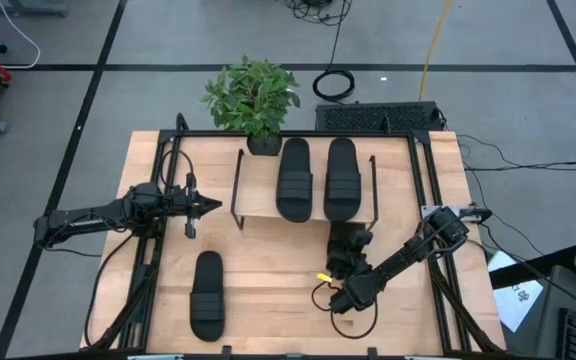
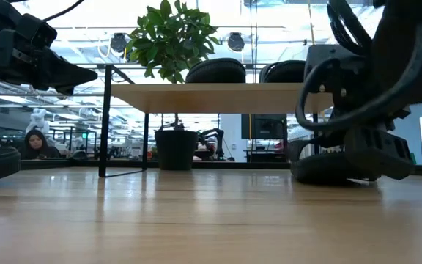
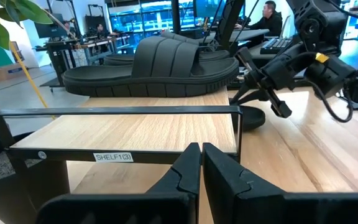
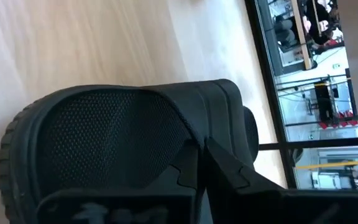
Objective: Pick and place slides into the shelf
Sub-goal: Put the right black slide under the shelf
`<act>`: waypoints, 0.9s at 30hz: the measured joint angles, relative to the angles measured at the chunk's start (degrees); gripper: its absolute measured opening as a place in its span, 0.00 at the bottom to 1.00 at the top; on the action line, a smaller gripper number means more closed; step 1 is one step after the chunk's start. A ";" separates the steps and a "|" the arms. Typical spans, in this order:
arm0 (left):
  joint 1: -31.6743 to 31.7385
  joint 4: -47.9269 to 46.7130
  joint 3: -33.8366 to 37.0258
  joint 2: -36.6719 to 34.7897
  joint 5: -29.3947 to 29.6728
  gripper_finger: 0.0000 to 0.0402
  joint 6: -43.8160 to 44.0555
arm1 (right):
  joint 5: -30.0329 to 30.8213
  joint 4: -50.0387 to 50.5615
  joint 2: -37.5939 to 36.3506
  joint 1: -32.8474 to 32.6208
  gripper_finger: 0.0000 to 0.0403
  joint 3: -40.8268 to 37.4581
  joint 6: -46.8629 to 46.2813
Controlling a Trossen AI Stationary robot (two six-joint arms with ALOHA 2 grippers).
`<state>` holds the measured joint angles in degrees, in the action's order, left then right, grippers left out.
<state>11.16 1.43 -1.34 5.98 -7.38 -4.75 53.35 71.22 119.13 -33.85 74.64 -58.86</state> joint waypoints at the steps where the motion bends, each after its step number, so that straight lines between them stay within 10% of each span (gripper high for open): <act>1: 0.00 0.00 0.00 0.01 0.00 0.06 0.00 | -0.38 0.11 0.00 0.08 0.00 -0.21 -0.19; 27: 0.00 0.00 0.00 0.02 0.27 0.06 -1.70 | 6.57 -16.39 -5.23 -2.12 0.00 -11.85 15.03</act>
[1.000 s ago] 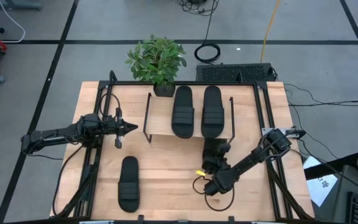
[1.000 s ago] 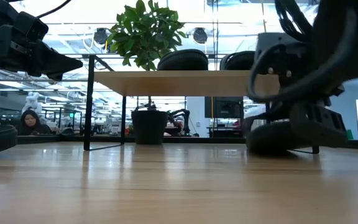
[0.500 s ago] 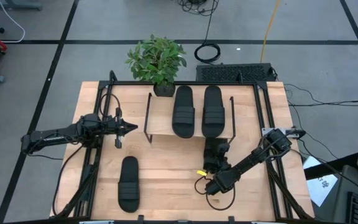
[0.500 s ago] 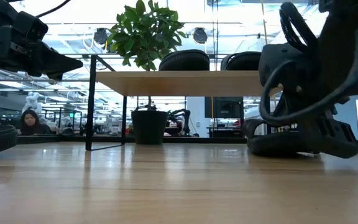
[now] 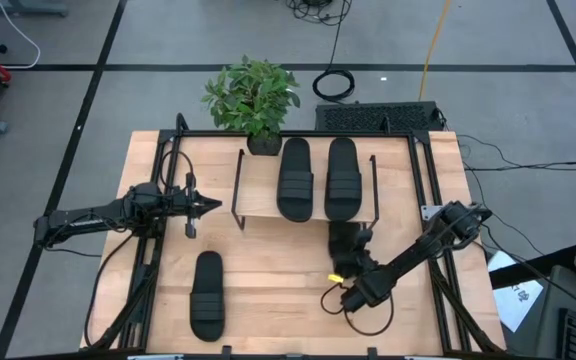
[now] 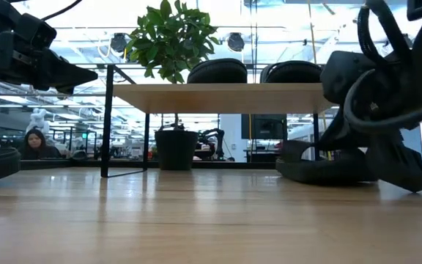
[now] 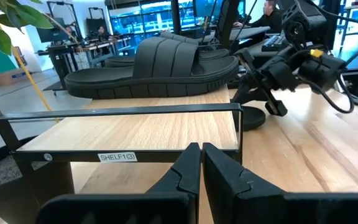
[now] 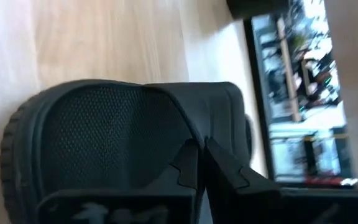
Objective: Pick and place slides into the shelf
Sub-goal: Put the right black slide under the shelf
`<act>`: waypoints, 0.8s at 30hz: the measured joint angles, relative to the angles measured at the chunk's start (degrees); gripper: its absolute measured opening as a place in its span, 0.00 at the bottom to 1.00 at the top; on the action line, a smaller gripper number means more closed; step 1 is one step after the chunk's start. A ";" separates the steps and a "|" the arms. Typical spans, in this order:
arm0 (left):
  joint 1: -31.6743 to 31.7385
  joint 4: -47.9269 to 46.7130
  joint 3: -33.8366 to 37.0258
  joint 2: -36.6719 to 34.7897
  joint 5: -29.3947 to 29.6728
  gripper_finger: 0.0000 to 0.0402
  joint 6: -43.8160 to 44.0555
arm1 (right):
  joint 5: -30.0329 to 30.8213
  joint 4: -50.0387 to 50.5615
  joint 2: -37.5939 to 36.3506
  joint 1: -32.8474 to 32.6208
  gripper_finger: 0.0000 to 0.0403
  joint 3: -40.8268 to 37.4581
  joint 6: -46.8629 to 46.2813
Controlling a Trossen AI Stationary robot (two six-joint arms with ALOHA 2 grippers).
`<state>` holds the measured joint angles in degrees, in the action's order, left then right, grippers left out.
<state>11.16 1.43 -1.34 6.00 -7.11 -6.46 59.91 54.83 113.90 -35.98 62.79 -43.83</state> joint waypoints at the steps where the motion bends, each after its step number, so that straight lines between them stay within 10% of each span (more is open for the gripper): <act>1: 0.00 -0.02 0.00 0.00 0.11 0.06 0.00 | -0.09 -0.72 -0.87 0.30 0.00 -0.82 -0.71; 14: 0.00 -0.81 0.00 0.00 0.21 0.06 -0.80 | -3.24 -17.72 -10.66 3.00 0.01 -10.51 9.54; 24: 0.00 -1.36 0.00 -0.02 0.54 0.06 -0.92 | -3.76 -20.57 -13.85 2.88 0.22 -11.16 10.49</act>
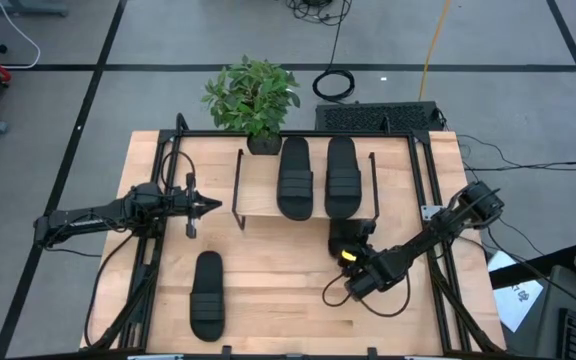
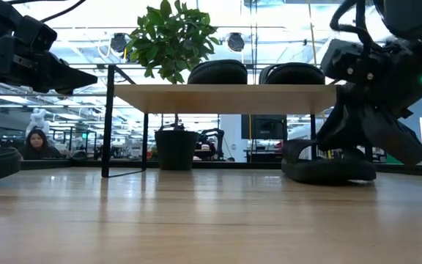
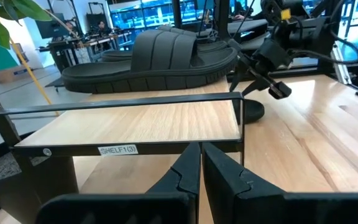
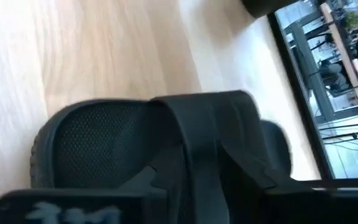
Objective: Pick and place slides into the shelf
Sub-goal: Put the right black slide under the shelf
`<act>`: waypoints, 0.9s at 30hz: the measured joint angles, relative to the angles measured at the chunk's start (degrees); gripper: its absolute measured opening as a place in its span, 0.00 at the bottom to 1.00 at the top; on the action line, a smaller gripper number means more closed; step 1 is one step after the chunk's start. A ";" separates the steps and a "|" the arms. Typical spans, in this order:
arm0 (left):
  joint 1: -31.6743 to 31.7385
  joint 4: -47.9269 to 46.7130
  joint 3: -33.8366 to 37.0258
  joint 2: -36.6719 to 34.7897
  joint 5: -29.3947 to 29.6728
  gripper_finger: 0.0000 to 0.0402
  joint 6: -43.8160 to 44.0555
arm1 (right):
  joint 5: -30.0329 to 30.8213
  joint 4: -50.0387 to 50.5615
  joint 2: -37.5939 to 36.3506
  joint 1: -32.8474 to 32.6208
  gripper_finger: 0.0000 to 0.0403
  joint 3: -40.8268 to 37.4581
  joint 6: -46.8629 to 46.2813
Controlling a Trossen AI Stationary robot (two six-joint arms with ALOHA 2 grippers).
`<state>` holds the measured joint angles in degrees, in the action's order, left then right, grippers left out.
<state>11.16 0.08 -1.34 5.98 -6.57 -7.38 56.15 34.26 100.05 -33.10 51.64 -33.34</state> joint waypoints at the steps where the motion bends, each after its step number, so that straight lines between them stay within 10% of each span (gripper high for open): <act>1: 0.00 0.00 0.00 0.00 0.19 0.06 0.02 | 0.44 -0.34 -0.10 0.00 0.24 0.00 0.02; 20: 0.00 -0.20 -0.02 0.00 0.64 0.06 0.10 | 3.85 -5.66 -0.07 -4.43 0.31 3.18 6.01; 27: 0.00 -0.41 0.00 0.02 0.66 0.06 0.11 | -3.14 -8.80 -0.09 -7.21 0.13 5.01 6.04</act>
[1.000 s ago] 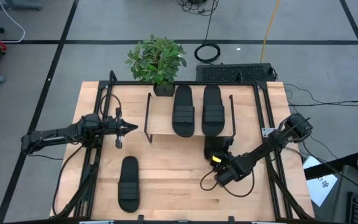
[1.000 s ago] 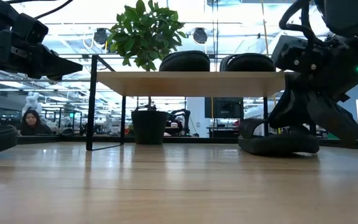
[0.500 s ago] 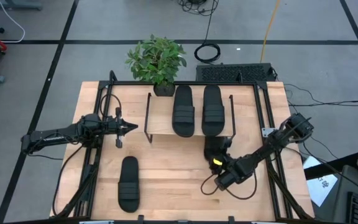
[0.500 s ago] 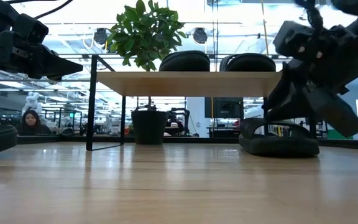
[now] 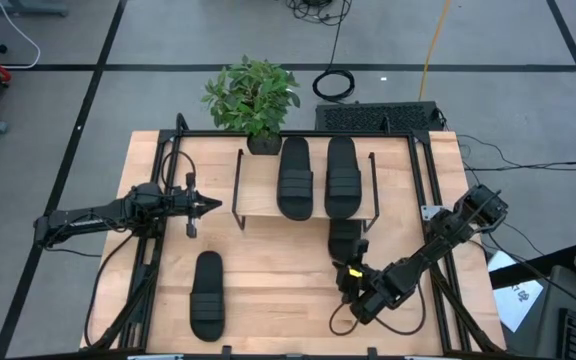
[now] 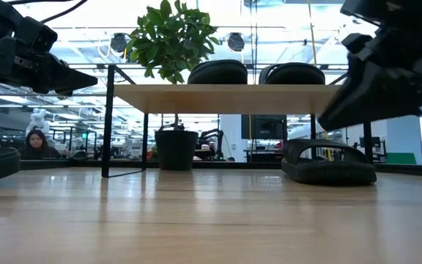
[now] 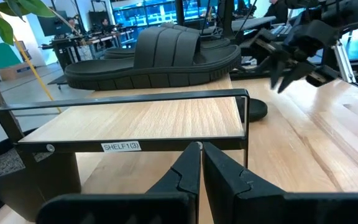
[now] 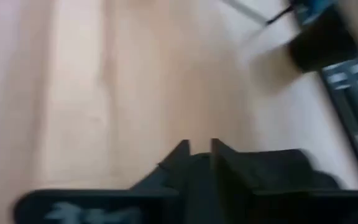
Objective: Pick and place slides into the shelf
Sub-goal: Put the right black slide under the shelf
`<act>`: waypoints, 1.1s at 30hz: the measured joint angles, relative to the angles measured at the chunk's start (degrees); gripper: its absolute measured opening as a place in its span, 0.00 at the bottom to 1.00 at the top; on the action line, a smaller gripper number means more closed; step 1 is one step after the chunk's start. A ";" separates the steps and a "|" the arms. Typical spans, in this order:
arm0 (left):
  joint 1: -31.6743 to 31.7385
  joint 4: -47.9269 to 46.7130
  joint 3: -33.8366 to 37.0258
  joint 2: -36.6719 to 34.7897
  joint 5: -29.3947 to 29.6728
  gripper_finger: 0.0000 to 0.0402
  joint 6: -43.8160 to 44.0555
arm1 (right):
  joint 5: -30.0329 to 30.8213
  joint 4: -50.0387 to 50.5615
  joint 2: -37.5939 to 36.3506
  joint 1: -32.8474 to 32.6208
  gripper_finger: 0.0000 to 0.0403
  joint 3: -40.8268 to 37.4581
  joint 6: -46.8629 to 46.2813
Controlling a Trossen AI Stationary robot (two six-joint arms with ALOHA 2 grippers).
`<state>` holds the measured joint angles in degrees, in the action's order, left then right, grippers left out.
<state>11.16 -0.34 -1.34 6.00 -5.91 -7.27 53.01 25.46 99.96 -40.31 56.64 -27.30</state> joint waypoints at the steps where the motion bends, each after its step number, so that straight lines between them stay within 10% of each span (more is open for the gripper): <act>1: 0.00 0.01 0.00 0.00 0.00 0.06 0.00 | -1.75 -0.39 0.02 -0.09 0.08 0.00 -0.09; 13: 0.02 0.02 0.00 0.00 0.04 0.06 -0.37 | -12.34 -1.86 0.00 -1.31 0.00 -1.13 -2.62; 33: 0.00 0.04 0.00 -0.02 0.04 0.06 -0.50 | -12.67 -4.06 0.00 3.63 0.00 -9.44 -13.91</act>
<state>11.16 -0.30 -1.34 5.98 -5.87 -7.77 40.34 21.40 99.96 -36.68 47.20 -41.21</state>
